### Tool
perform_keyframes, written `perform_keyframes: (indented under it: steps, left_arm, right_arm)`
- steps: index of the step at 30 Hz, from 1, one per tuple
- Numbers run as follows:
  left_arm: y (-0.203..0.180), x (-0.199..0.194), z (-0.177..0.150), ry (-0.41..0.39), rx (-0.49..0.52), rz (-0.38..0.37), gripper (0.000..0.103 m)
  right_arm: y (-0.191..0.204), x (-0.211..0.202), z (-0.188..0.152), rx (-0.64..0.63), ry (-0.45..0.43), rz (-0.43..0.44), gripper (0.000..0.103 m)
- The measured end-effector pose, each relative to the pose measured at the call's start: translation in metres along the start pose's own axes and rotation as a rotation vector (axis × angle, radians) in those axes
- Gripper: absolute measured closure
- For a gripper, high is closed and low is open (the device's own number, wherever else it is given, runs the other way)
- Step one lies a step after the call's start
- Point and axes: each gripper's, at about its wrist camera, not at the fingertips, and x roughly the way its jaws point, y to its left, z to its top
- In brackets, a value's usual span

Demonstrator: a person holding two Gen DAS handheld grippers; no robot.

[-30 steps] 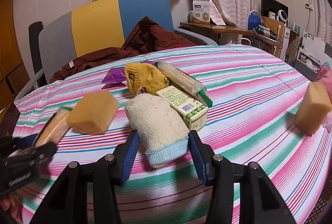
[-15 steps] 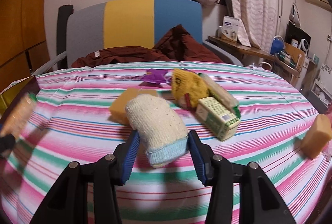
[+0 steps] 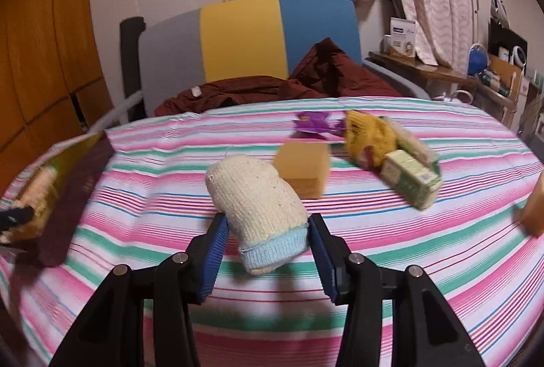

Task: Organize objects
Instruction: 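Place the cracker packet in the tray with the left tool while the right tool carries the sock, then lower the white knit sock into the gold tray and open the right tool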

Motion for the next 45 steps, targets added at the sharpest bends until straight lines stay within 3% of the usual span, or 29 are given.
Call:
perform_keyframes:
  steps: [6, 9, 11, 13, 15, 19, 24, 29, 36, 45]
  left_arm:
    - [0.023, 0.009, 0.000, 0.040, -0.037, 0.050, 0.055]
    - [0.029, 0.015, -0.001, 0.064, -0.051, 0.036, 0.052]
    - [0.032, 0.014, -0.002, 0.064, -0.056, 0.039, 0.039]
    - [0.033, 0.006, -0.002, 0.037, -0.065, 0.039, 0.016]
    - [0.035, -0.005, -0.003, -0.007, -0.078, 0.036, 0.007]
    - [0.040, -0.026, -0.006, -0.086, -0.087, 0.048, 0.000]
    - [0.059, -0.050, -0.007, -0.168, -0.134, 0.096, 0.000]
    - [0.084, -0.063, -0.005, -0.192, -0.210, 0.155, 0.000]
    - [0.110, -0.066, -0.014, -0.175, -0.268, 0.179, 0.000]
    - [0.125, -0.068, -0.024, -0.163, -0.295, 0.181, 0.000]
  right_arm:
    - [0.043, -0.021, 0.009, 0.008, -0.033, 0.125, 0.055]
    - [0.067, -0.028, 0.012, -0.010, -0.036, 0.186, 0.055]
    - [0.081, -0.033, 0.013, -0.041, -0.045, 0.213, 0.055]
    - [0.093, -0.037, 0.014, -0.075, -0.052, 0.226, 0.055]
    - [0.104, -0.040, 0.014, -0.090, -0.047, 0.247, 0.055]
    - [0.120, -0.038, 0.012, -0.080, 0.002, 0.298, 0.055]
    - [0.150, -0.031, 0.009, -0.093, 0.074, 0.369, 0.055]
    - [0.187, -0.021, 0.012, -0.109, 0.148, 0.418, 0.055]
    - [0.229, -0.004, 0.016, -0.155, 0.194, 0.395, 0.054]
    - [0.248, 0.015, 0.018, -0.162, 0.204, 0.323, 0.053]
